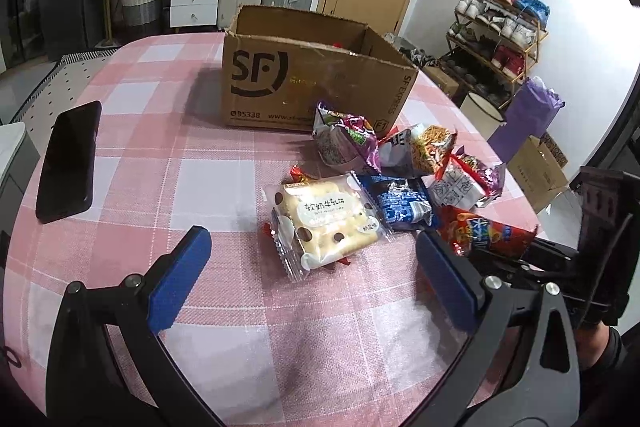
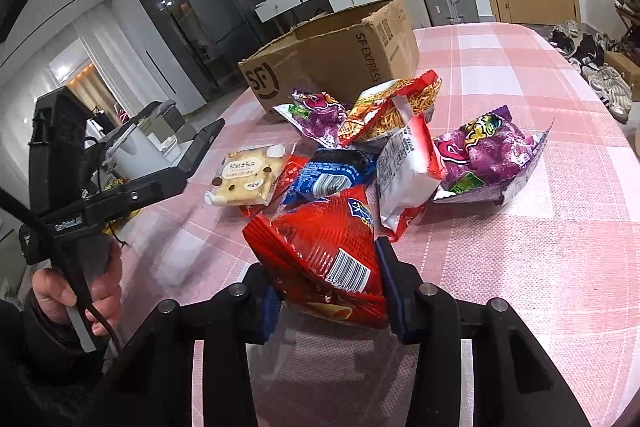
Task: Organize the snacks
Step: 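Grasp the cream bread pack with the left gripper while the right gripper holds the chip bag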
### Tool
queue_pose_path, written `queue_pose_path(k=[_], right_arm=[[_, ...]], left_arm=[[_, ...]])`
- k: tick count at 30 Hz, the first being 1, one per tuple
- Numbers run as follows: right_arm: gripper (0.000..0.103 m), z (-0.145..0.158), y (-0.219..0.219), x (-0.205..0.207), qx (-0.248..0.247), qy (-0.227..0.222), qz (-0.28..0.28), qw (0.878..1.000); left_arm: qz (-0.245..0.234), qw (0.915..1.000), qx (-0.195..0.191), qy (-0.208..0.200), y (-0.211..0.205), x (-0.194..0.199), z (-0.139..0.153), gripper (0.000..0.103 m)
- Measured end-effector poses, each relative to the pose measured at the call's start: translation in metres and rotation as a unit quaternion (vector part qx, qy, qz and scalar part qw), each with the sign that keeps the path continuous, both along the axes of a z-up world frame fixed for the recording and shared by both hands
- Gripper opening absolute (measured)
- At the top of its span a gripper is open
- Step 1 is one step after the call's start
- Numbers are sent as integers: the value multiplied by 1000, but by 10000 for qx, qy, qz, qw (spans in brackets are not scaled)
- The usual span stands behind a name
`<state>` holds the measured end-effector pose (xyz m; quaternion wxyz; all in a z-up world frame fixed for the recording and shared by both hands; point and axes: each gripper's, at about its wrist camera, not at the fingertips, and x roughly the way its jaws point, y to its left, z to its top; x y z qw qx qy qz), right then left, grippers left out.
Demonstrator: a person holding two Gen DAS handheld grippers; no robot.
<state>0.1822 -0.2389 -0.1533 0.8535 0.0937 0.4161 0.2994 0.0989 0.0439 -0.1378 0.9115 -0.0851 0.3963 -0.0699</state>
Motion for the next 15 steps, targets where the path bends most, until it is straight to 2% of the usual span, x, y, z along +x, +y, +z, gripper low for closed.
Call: queue_pose_path(k=[5,15], right_arm=[[43,1,-3,-1,-12,-43,-47,10000],[43,1,-12,-2,25,-55,-139,9999]], left_arm=[[-90,9997,43,235,-10,18,-10,102],[45,9979,-13,644,-22,53,-27,102]])
